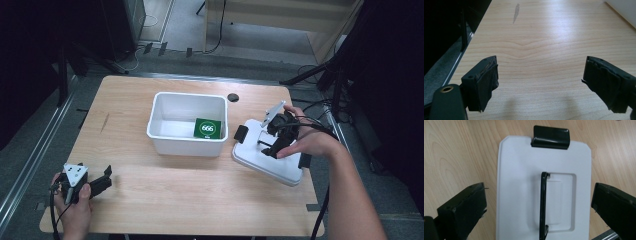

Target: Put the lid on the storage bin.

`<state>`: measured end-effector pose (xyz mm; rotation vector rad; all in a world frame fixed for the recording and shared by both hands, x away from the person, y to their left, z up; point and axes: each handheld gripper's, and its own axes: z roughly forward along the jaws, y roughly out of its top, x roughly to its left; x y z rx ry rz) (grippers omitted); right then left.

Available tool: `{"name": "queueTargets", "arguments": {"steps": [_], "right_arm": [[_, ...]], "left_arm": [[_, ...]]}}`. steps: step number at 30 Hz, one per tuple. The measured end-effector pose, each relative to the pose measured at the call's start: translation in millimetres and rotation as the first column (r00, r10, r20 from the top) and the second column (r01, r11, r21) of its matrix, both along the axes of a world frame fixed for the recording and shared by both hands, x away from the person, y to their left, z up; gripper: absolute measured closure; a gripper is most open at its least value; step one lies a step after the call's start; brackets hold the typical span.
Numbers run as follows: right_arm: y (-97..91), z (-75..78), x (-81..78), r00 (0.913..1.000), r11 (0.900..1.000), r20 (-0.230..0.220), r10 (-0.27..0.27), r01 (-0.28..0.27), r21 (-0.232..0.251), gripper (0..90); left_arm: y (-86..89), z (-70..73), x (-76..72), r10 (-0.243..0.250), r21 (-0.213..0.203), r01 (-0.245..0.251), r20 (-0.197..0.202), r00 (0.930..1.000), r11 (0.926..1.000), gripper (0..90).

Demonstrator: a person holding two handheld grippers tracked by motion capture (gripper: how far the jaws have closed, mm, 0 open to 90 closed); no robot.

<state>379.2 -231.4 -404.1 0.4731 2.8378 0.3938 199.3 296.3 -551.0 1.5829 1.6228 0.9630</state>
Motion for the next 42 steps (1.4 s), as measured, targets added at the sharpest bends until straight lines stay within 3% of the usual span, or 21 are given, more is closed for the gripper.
{"name": "queueTargets", "arguments": {"steps": [4,12,18,27,34,42], "right_arm": [[-5.0,-6.9,-4.5,0.9999,0.9997,0.005,-0.011,0.012,-0.023,2.3],[-17.1,-19.1,-10.1,0.9996,0.9988,0.015,-0.026,0.026,-0.04,15.9],[-25.1,-27.3,-9.4,0.9994,0.9989,0.001,-0.034,0.034,-0.031,36.4],[-30.4,-41.0,-1.1,0.9965,0.9952,0.017,-0.082,0.083,-0.052,54.9],[-27.9,-50.5,3.2,0.9947,0.9904,0.011,-0.102,0.102,-0.092,61.2],[-28.7,-54.0,7.6,0.9939,0.9894,0.02,-0.109,0.11,-0.094,70.5]], "left_arm": [[-0.1,-0.1,0.4,0.0,0.0,0.0,0.0,1.0,1.0,13.1],[0.0,-0.2,2.3,0.003,0.001,-0.003,-0.004,1.0,1.0,13.1],[-0.1,-0.2,2.0,0.0,0.001,0.0,-0.006,1.0,1.0,13.1],[0.0,-0.4,2.1,0.0,-0.001,0.0,-0.005,1.0,1.0,13.1],[-0.2,-0.3,1.7,-0.005,-0.003,0.005,-0.007,1.0,1.0,13.3],[-0.2,-0.3,1.7,-0.009,-0.002,0.009,-0.008,0.9999,1.0,13.4]]}}
